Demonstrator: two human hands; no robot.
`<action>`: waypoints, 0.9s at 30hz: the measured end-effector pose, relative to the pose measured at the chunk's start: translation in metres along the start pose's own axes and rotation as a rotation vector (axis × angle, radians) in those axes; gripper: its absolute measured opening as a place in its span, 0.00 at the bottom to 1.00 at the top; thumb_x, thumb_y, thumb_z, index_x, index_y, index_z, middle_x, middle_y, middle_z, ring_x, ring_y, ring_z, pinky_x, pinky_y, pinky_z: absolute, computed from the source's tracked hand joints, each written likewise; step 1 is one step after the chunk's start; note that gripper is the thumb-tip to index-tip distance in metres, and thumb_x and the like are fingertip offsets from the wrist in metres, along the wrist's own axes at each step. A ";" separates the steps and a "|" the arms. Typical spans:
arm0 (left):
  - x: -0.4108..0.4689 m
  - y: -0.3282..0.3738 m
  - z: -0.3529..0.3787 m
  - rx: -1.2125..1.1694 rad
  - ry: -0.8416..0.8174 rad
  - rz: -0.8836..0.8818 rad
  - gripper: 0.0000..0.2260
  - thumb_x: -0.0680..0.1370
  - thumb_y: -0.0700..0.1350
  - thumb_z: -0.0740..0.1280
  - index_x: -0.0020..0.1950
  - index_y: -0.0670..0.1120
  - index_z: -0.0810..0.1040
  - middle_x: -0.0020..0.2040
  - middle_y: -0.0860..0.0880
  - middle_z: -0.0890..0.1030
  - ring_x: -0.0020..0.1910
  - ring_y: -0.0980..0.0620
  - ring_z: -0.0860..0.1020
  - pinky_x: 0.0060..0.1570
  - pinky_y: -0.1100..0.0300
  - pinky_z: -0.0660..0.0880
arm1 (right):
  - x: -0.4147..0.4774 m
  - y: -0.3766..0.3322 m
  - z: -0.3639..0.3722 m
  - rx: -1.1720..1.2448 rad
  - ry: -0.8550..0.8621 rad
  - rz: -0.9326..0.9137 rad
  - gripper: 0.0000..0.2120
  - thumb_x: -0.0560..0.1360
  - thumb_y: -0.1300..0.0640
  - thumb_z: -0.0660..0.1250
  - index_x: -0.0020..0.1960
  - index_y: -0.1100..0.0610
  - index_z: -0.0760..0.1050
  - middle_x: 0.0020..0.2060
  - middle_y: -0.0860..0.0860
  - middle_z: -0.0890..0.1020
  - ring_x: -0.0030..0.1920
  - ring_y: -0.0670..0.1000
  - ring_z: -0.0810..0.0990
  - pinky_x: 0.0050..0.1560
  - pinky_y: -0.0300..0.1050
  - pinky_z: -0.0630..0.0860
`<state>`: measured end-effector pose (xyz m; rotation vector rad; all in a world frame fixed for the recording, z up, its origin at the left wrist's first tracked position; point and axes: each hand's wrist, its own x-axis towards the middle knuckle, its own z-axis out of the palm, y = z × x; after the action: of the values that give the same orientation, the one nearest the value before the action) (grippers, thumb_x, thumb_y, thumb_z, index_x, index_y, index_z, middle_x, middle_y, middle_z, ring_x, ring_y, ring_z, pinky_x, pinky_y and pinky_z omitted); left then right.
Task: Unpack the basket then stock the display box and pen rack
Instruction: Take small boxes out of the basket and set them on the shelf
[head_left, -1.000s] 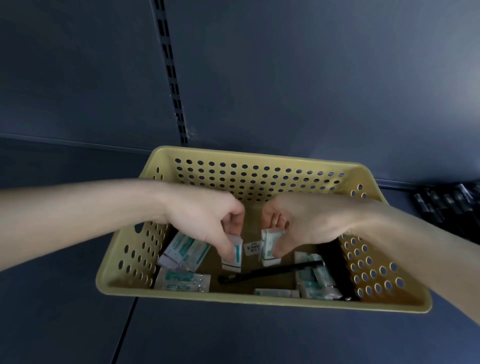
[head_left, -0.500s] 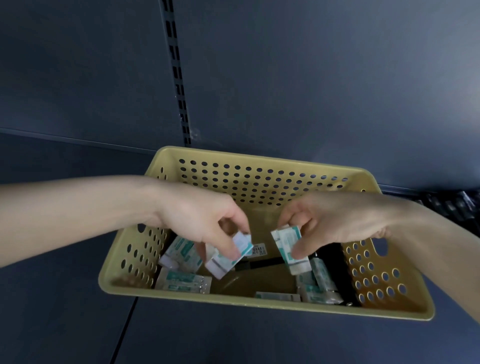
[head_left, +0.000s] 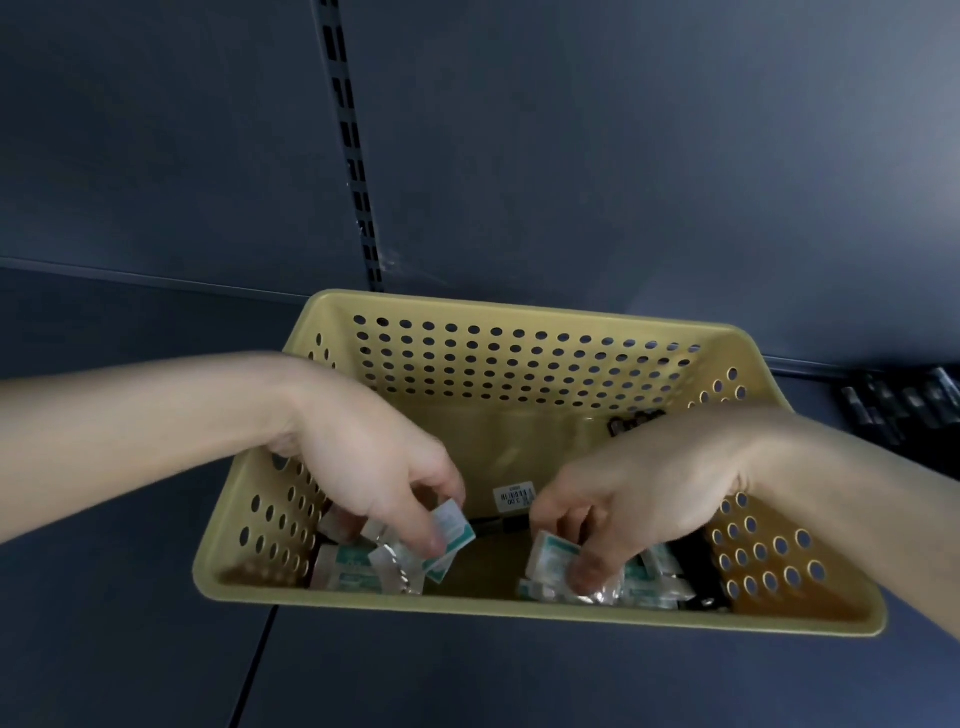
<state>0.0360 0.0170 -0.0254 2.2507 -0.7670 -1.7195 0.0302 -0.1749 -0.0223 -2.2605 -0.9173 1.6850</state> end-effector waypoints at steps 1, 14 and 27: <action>0.001 0.000 0.000 -0.003 -0.001 -0.002 0.02 0.80 0.53 0.62 0.48 0.57 0.72 0.44 0.54 0.81 0.37 0.57 0.79 0.34 0.66 0.73 | 0.002 0.000 0.001 0.004 -0.019 0.004 0.14 0.77 0.55 0.65 0.59 0.61 0.73 0.54 0.58 0.80 0.52 0.56 0.79 0.52 0.48 0.76; 0.005 -0.005 -0.001 -0.147 -0.027 0.065 0.04 0.79 0.48 0.65 0.51 0.57 0.73 0.46 0.54 0.81 0.37 0.60 0.80 0.38 0.65 0.77 | 0.009 0.008 -0.001 0.091 -0.126 -0.006 0.14 0.79 0.53 0.61 0.62 0.57 0.69 0.56 0.55 0.80 0.49 0.48 0.79 0.50 0.37 0.77; 0.004 -0.007 0.001 -0.145 -0.095 0.065 0.06 0.79 0.47 0.64 0.55 0.50 0.75 0.56 0.40 0.81 0.44 0.51 0.79 0.42 0.55 0.76 | 0.004 0.005 0.001 0.109 0.020 -0.053 0.12 0.77 0.58 0.65 0.60 0.57 0.71 0.54 0.56 0.80 0.52 0.57 0.80 0.56 0.57 0.77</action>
<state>0.0381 0.0210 -0.0324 2.0400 -0.7028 -1.8011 0.0318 -0.1767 -0.0281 -2.1598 -0.8510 1.6450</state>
